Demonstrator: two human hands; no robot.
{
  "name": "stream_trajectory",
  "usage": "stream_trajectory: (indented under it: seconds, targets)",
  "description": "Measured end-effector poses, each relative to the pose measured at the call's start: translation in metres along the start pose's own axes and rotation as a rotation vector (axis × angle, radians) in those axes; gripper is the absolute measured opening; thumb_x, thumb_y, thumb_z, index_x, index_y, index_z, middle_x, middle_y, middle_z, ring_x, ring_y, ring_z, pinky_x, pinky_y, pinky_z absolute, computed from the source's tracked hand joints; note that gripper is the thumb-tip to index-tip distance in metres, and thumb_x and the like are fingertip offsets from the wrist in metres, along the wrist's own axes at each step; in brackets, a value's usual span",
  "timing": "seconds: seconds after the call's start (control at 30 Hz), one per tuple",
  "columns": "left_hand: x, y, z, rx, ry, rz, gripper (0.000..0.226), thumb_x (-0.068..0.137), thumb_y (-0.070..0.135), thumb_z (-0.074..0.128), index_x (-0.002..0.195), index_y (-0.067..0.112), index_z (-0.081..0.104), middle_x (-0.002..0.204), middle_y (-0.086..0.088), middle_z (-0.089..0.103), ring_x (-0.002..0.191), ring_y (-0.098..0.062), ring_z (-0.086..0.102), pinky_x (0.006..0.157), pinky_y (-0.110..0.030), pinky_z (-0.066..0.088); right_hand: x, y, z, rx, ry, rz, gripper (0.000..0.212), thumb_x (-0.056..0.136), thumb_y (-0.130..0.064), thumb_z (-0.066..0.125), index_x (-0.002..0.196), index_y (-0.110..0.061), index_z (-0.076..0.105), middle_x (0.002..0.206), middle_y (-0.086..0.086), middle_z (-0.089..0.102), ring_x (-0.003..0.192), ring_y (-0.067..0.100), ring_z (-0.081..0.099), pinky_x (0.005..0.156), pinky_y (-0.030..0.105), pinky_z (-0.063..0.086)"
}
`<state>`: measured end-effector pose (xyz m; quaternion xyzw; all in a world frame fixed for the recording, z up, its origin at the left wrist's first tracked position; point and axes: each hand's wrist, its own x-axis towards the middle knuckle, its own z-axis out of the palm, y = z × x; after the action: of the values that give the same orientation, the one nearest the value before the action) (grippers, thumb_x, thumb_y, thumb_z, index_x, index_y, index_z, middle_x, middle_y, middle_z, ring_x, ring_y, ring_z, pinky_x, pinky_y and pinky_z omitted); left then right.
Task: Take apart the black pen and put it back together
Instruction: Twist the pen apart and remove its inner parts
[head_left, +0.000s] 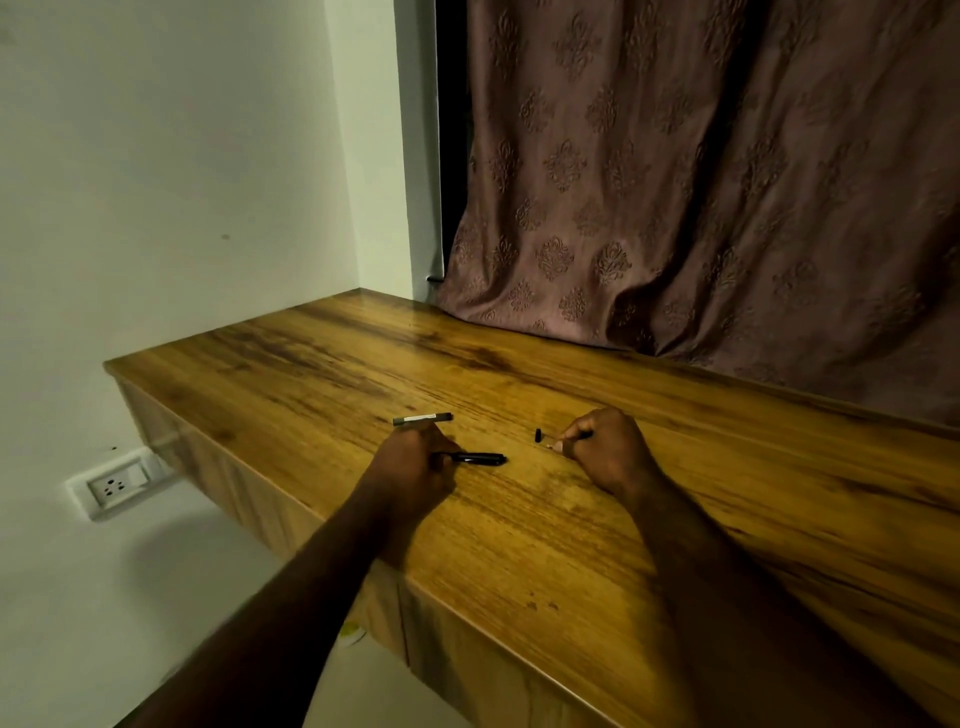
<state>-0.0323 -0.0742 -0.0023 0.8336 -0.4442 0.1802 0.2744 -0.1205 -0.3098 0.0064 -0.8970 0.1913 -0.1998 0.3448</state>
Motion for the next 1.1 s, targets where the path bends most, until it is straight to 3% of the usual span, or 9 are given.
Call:
stream_trajectory:
  seconds: [0.3, 0.4, 0.5, 0.6, 0.7, 0.77, 0.97, 1.1]
  targets:
    - [-0.002, 0.001, 0.000, -0.005, 0.011, -0.001, 0.031, 0.072, 0.024, 0.041, 0.069, 0.013, 0.070, 0.068, -0.002, 0.069, 0.066, -0.017, 0.063, 0.064, -0.030, 0.055, 0.000, 0.006, -0.001, 0.089, -0.019, 0.002, 0.027, 0.074, -0.019, 0.080, 0.054, -0.032, 0.067, 0.069, -0.012, 0.070, 0.078, 0.012, 0.068, 0.082, 0.039, 0.057]
    - [-0.003, 0.003, 0.001, -0.034, 0.030, -0.026, 0.030, 0.070, 0.023, 0.046, 0.078, 0.016, 0.074, 0.076, 0.002, 0.073, 0.074, -0.013, 0.065, 0.074, -0.029, 0.055, 0.000, 0.006, -0.001, 0.160, 0.091, 0.010, 0.024, 0.079, -0.019, 0.075, 0.059, -0.031, 0.067, 0.076, -0.011, 0.072, 0.083, 0.013, 0.068, 0.084, 0.036, 0.055]
    - [-0.003, 0.002, 0.002, -0.056, 0.074, -0.074, 0.020, 0.072, 0.014, 0.058, 0.082, 0.014, 0.075, 0.083, -0.002, 0.074, 0.083, -0.015, 0.066, 0.081, -0.026, 0.051, -0.007, -0.007, -0.003, 0.298, 0.239, -0.052, 0.012, 0.084, -0.013, 0.069, 0.077, -0.022, 0.072, 0.079, -0.005, 0.071, 0.078, 0.011, 0.065, 0.074, 0.023, 0.048]
    - [-0.003, -0.003, -0.002, -0.155, 0.201, -0.311, 0.010, 0.084, 0.013, 0.062, 0.085, 0.013, 0.072, 0.086, -0.007, 0.070, 0.081, -0.021, 0.064, 0.074, -0.031, 0.052, -0.021, -0.028, 0.006, 0.272, 0.113, -0.176, 0.005, 0.085, -0.013, 0.069, 0.085, -0.013, 0.074, 0.084, -0.004, 0.071, 0.078, 0.006, 0.064, 0.071, 0.019, 0.045]
    - [-0.005, -0.015, -0.014, -0.405, 0.430, -0.670, 0.017, 0.092, 0.013, 0.057, 0.099, 0.005, 0.070, 0.089, -0.008, 0.068, 0.082, -0.019, 0.062, 0.071, -0.025, 0.042, -0.032, -0.043, 0.025, 0.152, -0.094, -0.243, 0.021, 0.081, -0.023, 0.074, 0.100, -0.015, 0.074, 0.100, -0.003, 0.069, 0.089, 0.009, 0.062, 0.079, 0.024, 0.048]
    - [-0.005, -0.023, -0.020, -0.518, 0.531, -0.792, 0.018, 0.092, 0.010, 0.057, 0.103, 0.003, 0.069, 0.089, -0.007, 0.066, 0.087, -0.021, 0.063, 0.073, -0.023, 0.040, -0.033, -0.047, 0.032, 0.046, -0.155, -0.289, 0.030, 0.081, -0.026, 0.074, 0.109, -0.018, 0.071, 0.107, -0.005, 0.066, 0.094, 0.008, 0.058, 0.084, 0.025, 0.047]
    - [0.012, -0.043, -0.017, -0.466, 0.286, -0.742, 0.029, 0.087, 0.009, 0.064, 0.115, 0.003, 0.065, 0.108, -0.012, 0.066, 0.097, -0.019, 0.061, 0.083, -0.026, 0.046, -0.029, -0.045, 0.034, -0.026, -0.179, -0.330, 0.022, 0.086, -0.017, 0.068, 0.107, -0.016, 0.072, 0.107, -0.003, 0.066, 0.101, 0.014, 0.060, 0.087, 0.027, 0.046]
    - [0.021, -0.053, -0.015, -0.311, 0.105, -0.661, 0.026, 0.080, 0.023, 0.068, 0.104, 0.016, 0.072, 0.094, -0.006, 0.074, 0.085, -0.018, 0.069, 0.081, -0.031, 0.056, -0.027, -0.044, 0.036, -0.026, -0.181, -0.344, 0.020, 0.087, -0.016, 0.067, 0.106, -0.016, 0.072, 0.105, -0.004, 0.066, 0.099, 0.014, 0.059, 0.086, 0.028, 0.046]
